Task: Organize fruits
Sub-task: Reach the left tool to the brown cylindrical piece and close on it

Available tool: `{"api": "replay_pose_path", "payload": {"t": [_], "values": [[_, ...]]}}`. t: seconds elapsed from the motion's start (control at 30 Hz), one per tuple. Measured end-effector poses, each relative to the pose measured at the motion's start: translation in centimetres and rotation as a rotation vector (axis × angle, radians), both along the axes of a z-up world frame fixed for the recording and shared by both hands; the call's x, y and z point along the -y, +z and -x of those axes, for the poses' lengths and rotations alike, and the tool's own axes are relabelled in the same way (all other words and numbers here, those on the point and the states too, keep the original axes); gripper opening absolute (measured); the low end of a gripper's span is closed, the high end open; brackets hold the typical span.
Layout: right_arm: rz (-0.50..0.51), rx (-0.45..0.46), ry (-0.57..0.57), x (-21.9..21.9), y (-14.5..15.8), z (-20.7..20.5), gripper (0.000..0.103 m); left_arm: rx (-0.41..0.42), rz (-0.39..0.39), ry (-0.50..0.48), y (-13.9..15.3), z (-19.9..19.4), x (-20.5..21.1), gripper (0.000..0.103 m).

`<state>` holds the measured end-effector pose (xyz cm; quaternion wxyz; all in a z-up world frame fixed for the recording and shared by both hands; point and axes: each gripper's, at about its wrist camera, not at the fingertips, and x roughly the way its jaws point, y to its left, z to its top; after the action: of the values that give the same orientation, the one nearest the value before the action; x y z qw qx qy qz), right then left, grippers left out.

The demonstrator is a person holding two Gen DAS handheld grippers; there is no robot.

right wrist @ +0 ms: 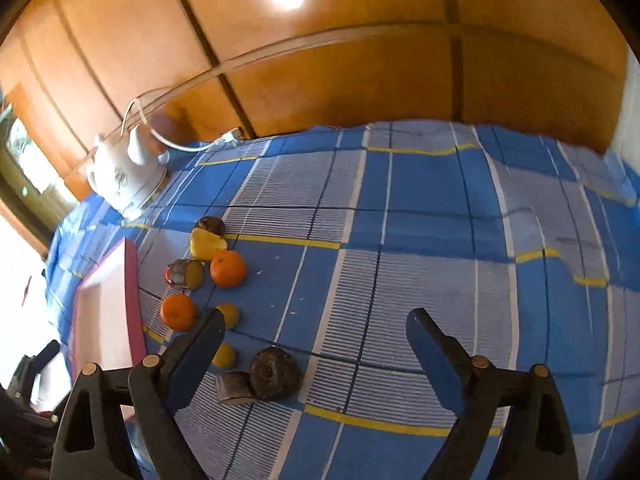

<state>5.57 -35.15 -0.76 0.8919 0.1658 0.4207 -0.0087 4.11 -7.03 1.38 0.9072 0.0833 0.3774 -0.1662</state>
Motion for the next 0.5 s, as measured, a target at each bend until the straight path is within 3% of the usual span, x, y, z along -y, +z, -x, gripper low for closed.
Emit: {"api": "replay_pose_path", "payload": {"t": [0.13, 0.23, 0.27, 0.33, 0.5], "values": [[-0.051, -0.033, -0.019, 0.6, -0.4, -0.1, 0.090, -0.094, -0.010, -0.104, -0.2, -0.9, 2.3, 0.103], [-0.048, -0.022, -0.024, 0.8, -0.1, 0.1, 0.089, -0.113, -0.027, -0.146, -0.8, -0.9, 4.3, 0.102], [-0.047, -0.017, -0.027, 0.8, 0.0, 0.2, 0.089, -0.123, -0.027, -0.164, -1.0, -0.9, 5.0, 0.099], [-0.056, -0.013, -0.031, 1.0, 0.1, 0.3, 0.089, -0.142, -0.037, -0.206, -1.7, -0.9, 6.6, 0.079], [-0.061, -0.037, -0.017, 0.9, -0.2, 0.0, 0.089, -0.234, -0.012, -0.264, -3.7, -1.8, 10.0, 0.067]]}}
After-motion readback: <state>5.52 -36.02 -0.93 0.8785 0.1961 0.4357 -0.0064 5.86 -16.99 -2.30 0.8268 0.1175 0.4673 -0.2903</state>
